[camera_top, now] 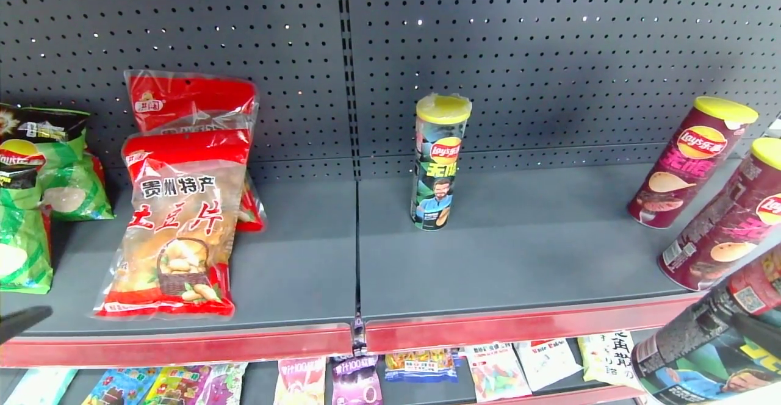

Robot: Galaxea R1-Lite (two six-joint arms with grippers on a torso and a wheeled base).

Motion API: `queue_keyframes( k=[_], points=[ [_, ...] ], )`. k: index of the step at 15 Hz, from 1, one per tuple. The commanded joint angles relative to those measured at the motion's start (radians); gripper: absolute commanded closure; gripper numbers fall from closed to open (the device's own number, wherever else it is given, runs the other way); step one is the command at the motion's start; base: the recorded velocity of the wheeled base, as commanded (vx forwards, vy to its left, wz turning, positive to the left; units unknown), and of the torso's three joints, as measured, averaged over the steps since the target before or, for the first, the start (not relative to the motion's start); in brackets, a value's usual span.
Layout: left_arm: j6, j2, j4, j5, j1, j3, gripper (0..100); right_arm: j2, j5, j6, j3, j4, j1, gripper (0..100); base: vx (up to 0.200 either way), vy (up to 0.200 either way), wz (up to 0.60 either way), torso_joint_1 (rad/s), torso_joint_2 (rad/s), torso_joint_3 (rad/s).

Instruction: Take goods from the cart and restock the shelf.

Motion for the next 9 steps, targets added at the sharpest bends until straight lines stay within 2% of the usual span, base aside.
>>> queue_keyframes(
  k=[1,3,4,5,6,9],
  points=[
    [-0.015,0.466,-0.247,-0.152,-0.012,-0.190,0,0.022,0.000,-0.001,-0.008,-0.003,0.013,100,0.000,0.000,0.00,0.000,0.00,0.000],
    [-0.018,0.724,-0.270,-0.166,-0.049,-0.418,0,0.042,0.000,-0.001,-0.021,-0.003,0.014,100,0.000,0.000,0.00,0.000,0.00,0.000],
    [-0.018,0.810,-0.271,-0.199,-0.069,-0.504,0,0.041,0.000,-0.001,-0.023,-0.003,0.014,100,0.000,0.000,0.00,0.000,0.00,0.000],
    [-0.018,0.906,-0.273,-0.276,-0.074,-0.607,0,0.038,0.000,0.001,-0.028,-0.003,0.014,100,0.000,0.000,0.00,0.000,0.00,0.000],
    [-0.017,0.971,-0.273,-0.316,-0.075,-0.673,0,0.035,0.000,0.001,-0.028,-0.003,0.014,100,0.000,0.000,0.00,0.000,0.00,0.000],
    [-0.017,1.097,-0.274,-0.336,-0.103,-0.813,0,0.032,0.000,0.001,-0.028,-0.003,0.014,100,0.000,0.000,0.00,0.000,0.00,0.000]
  ],
)
